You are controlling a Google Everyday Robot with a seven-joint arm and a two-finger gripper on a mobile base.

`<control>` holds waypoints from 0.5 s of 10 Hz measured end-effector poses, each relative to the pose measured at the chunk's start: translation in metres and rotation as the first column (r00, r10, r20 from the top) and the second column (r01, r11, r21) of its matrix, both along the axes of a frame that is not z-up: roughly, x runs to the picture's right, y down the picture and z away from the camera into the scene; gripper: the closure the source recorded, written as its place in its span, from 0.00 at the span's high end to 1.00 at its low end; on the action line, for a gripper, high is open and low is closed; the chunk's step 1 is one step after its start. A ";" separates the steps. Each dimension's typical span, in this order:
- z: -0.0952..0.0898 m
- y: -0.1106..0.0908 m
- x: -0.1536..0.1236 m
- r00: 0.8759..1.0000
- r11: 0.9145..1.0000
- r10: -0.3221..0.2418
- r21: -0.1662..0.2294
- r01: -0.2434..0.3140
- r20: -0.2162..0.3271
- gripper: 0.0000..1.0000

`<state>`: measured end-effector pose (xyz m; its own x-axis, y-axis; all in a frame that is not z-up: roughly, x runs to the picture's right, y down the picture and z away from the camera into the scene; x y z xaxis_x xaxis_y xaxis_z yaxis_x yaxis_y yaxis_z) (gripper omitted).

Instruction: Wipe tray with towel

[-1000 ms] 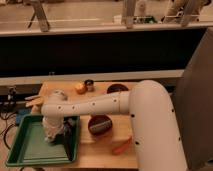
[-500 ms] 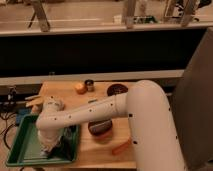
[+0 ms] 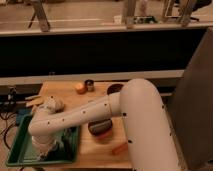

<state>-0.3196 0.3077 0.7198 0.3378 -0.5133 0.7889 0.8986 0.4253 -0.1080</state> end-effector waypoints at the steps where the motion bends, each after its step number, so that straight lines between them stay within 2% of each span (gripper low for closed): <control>1: 0.000 -0.001 -0.007 1.000 1.000 -0.015 0.001 0.015 0.015 0.00; 3: 0.003 -0.003 -0.027 0.997 0.999 -0.054 -0.001 0.054 0.053 0.00; 5: 0.009 -0.006 -0.062 0.987 0.994 -0.113 -0.001 0.113 0.114 0.00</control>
<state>-0.3814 0.3020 0.7285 0.1861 -0.5371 0.8228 0.9474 0.3199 -0.0055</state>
